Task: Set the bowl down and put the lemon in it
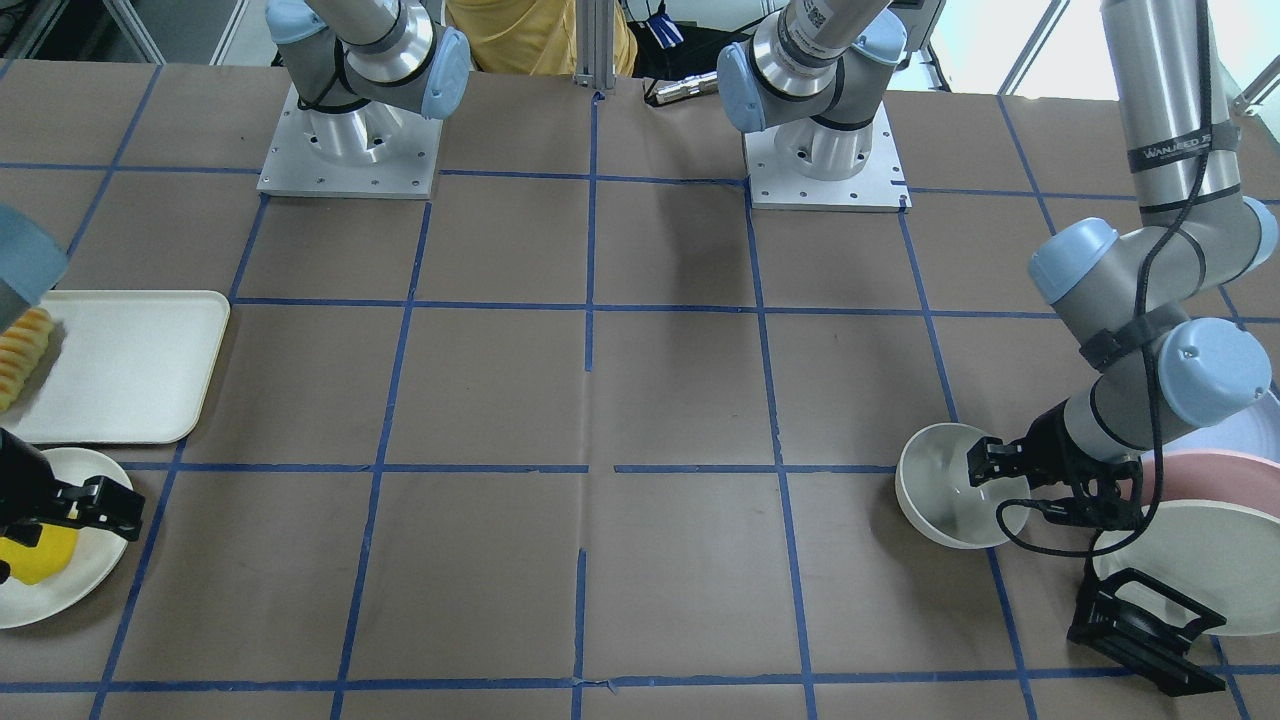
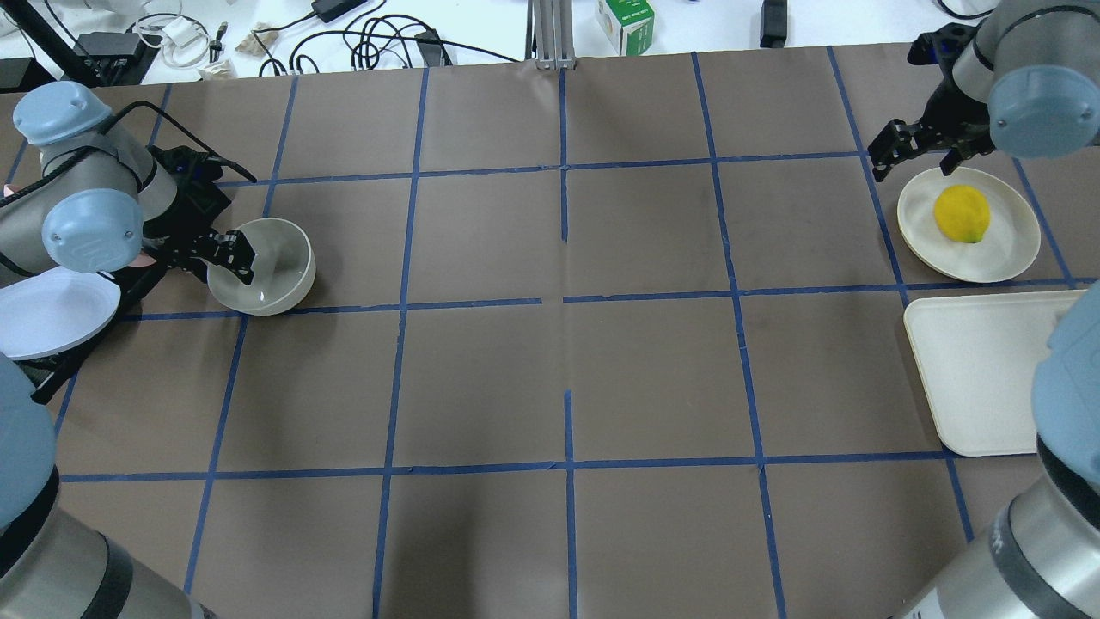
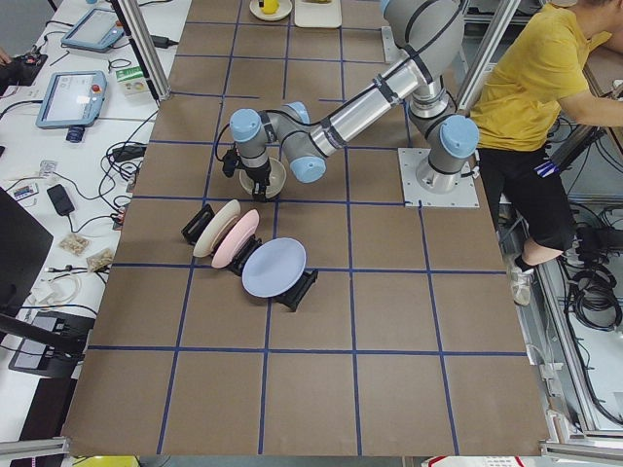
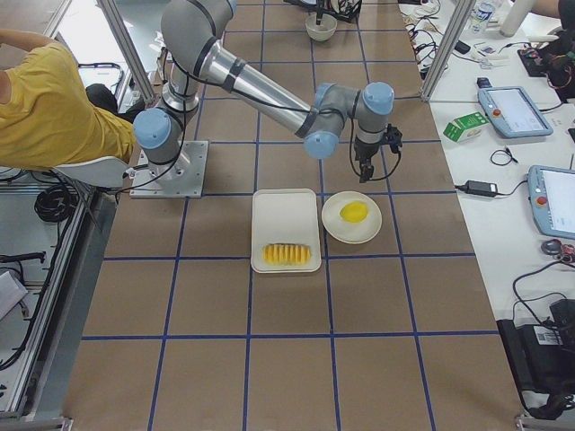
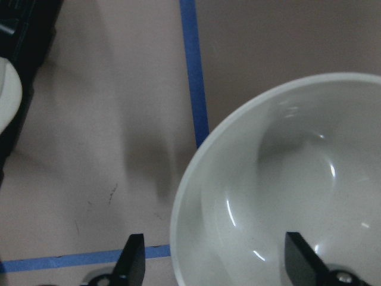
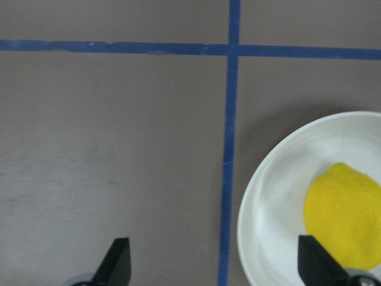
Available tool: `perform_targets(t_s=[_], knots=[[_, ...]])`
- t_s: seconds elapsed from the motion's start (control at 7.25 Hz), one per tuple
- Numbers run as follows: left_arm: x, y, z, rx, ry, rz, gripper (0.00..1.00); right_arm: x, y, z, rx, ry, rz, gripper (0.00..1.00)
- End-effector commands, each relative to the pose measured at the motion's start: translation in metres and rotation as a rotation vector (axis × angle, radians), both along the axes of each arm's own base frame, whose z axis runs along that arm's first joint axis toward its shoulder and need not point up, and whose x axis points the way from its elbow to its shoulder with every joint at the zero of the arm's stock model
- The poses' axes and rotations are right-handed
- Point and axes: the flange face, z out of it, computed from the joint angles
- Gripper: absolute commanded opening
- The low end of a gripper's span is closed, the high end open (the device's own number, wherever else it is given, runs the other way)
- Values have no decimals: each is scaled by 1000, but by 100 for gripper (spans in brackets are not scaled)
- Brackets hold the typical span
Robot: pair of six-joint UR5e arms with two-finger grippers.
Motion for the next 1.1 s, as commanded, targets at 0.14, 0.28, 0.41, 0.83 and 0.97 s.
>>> perform_targets(t_s=[0.14,0.28,0.41,0.83,0.97], knots=[[3,-4,6,-11,-6,3,0,-44,-7,-36,-9,20,50,100],[3,-4,7,-12,-1,13,0,-45,-7,-35,-7,29,54,100],[-5,-4,20,-26,-11,16,0,-45,-6,-37,-2,32,54,100],[-101,0,59,-25,67,131,0,-46,-3,-44,19,45,53,100],[-171,7,60,-8,138,146,0,-47,-2,-44,27,61,96,100]])
